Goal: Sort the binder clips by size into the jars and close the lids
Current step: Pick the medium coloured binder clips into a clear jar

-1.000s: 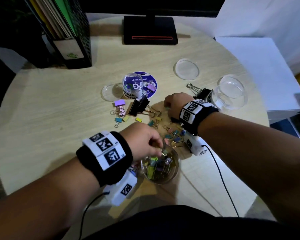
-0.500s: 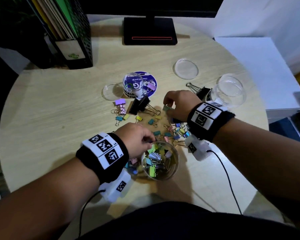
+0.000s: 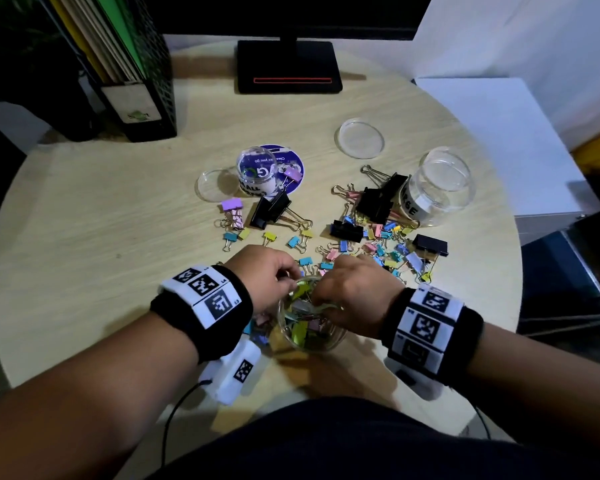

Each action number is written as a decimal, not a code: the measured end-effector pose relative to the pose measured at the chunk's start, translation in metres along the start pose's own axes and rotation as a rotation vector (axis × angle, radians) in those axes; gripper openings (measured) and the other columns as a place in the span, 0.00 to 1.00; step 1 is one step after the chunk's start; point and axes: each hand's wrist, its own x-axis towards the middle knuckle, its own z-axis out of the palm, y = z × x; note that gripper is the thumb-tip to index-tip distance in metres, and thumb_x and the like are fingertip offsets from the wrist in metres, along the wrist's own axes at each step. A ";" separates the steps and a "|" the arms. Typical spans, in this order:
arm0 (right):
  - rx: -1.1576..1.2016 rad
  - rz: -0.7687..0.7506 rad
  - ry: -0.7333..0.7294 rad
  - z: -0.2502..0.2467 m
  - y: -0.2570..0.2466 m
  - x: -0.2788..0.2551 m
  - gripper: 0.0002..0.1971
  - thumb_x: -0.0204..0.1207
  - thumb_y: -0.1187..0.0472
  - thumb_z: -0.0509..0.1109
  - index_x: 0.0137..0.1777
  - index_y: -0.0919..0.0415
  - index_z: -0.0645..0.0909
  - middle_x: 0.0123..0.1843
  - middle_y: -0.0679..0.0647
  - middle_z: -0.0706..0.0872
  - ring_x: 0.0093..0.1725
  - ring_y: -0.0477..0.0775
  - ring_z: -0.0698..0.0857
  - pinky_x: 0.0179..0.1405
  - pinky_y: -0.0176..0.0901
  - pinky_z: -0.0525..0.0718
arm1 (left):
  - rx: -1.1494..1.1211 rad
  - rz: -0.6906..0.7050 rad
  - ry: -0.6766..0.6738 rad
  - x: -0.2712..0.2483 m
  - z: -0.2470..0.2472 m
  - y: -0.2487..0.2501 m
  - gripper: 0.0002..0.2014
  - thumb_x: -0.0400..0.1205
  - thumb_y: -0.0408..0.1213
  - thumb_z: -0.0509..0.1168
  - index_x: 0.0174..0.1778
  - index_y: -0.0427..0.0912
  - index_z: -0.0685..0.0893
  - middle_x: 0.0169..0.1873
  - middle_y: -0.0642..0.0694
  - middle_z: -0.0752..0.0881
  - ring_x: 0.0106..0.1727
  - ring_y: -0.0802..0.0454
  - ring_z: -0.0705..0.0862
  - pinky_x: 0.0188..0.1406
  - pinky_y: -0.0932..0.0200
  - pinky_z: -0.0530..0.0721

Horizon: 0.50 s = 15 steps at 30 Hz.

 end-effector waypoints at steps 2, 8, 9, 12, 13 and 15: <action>0.017 -0.013 0.015 0.000 0.003 0.003 0.08 0.68 0.55 0.71 0.47 0.49 0.86 0.41 0.48 0.89 0.45 0.59 0.81 0.43 0.54 0.83 | -0.002 0.005 0.007 0.002 0.001 0.000 0.07 0.77 0.41 0.70 0.50 0.53 0.88 0.37 0.57 0.82 0.39 0.59 0.79 0.39 0.68 0.71; 0.140 0.097 0.229 -0.009 0.017 0.006 0.10 0.70 0.53 0.69 0.46 0.52 0.88 0.44 0.50 0.90 0.43 0.56 0.82 0.43 0.45 0.79 | -0.017 0.013 0.076 0.010 -0.013 -0.009 0.08 0.81 0.45 0.63 0.53 0.50 0.85 0.45 0.55 0.83 0.44 0.57 0.81 0.41 0.64 0.76; 0.140 0.147 0.255 -0.011 0.022 0.007 0.10 0.70 0.53 0.68 0.48 0.53 0.87 0.46 0.51 0.89 0.45 0.58 0.82 0.45 0.46 0.79 | 0.016 0.003 0.119 0.015 -0.019 -0.013 0.09 0.82 0.44 0.62 0.55 0.49 0.83 0.49 0.53 0.82 0.45 0.56 0.79 0.44 0.64 0.75; 0.077 0.326 0.124 -0.017 0.039 0.015 0.17 0.75 0.52 0.68 0.63 0.52 0.82 0.63 0.52 0.83 0.59 0.60 0.78 0.59 0.49 0.75 | 0.152 -0.064 0.245 0.036 -0.043 -0.032 0.12 0.82 0.38 0.62 0.61 0.49 0.82 0.59 0.46 0.79 0.51 0.51 0.77 0.52 0.58 0.74; 0.042 0.384 0.061 -0.016 0.045 0.019 0.21 0.75 0.51 0.67 0.69 0.51 0.77 0.69 0.52 0.79 0.64 0.59 0.75 0.64 0.49 0.72 | 0.179 -0.103 0.259 0.044 -0.051 -0.040 0.14 0.82 0.35 0.62 0.63 0.49 0.81 0.62 0.44 0.78 0.55 0.47 0.78 0.55 0.55 0.75; 0.005 0.483 -0.036 -0.014 0.054 0.025 0.29 0.75 0.49 0.66 0.76 0.49 0.67 0.76 0.52 0.70 0.71 0.60 0.70 0.71 0.50 0.69 | 0.243 -0.175 0.223 0.058 -0.062 -0.054 0.19 0.80 0.31 0.62 0.67 0.48 0.79 0.65 0.40 0.77 0.62 0.41 0.78 0.60 0.53 0.76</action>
